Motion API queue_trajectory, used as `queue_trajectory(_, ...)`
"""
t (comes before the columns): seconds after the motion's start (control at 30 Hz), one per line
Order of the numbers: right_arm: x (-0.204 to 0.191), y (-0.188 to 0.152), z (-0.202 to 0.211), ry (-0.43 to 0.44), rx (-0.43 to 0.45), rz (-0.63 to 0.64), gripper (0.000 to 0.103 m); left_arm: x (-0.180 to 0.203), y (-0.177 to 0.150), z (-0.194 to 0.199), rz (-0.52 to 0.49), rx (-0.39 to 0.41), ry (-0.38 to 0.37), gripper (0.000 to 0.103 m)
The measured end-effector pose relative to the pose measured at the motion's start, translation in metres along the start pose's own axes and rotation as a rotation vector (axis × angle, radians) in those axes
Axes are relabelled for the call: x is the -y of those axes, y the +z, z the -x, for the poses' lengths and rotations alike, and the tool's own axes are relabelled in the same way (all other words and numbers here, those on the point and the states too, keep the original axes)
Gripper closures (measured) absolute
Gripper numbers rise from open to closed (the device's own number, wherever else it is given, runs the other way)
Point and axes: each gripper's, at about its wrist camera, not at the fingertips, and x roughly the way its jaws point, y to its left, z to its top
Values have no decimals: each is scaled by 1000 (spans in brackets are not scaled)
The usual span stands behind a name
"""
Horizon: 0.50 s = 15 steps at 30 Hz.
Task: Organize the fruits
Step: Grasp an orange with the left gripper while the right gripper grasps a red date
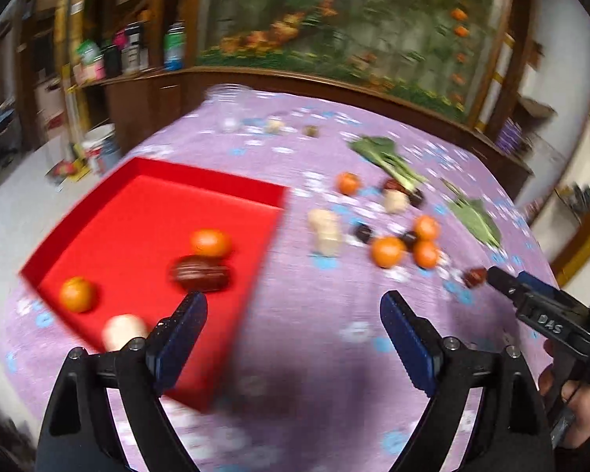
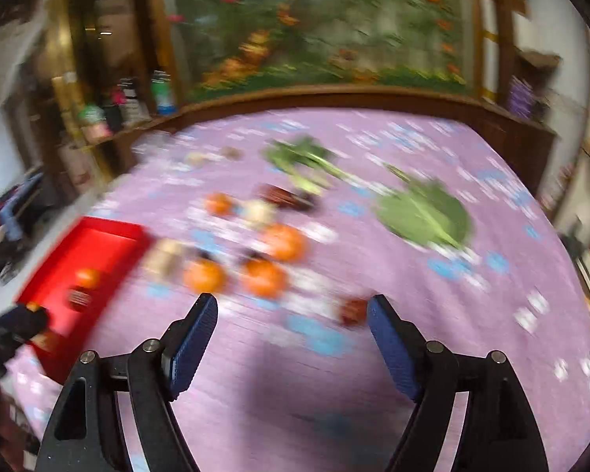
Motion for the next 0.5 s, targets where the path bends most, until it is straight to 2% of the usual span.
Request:
queue_trajectory(0.17,39,-5,-22,-6,-63,-44,20,54,3,-36,-108,-41,-34,14)
queue_trajectory(0.27,40,1,-34,15,-80,-15,21,71,3,-51,-147,-62,-40,14)
queue_trajectory(0.4,33,8,-48,22,-90,13,22,80,7,-67,-140,-79,-41,14)
queue_trajectory(0.43,32,10,-52,19,-90,24,24,80,8,-70,-135,-81,-42,14)
queue_trajectory(0.5,30,11,-61,18,-112,40,41,84,11,-79,-135,-87,-43,14)
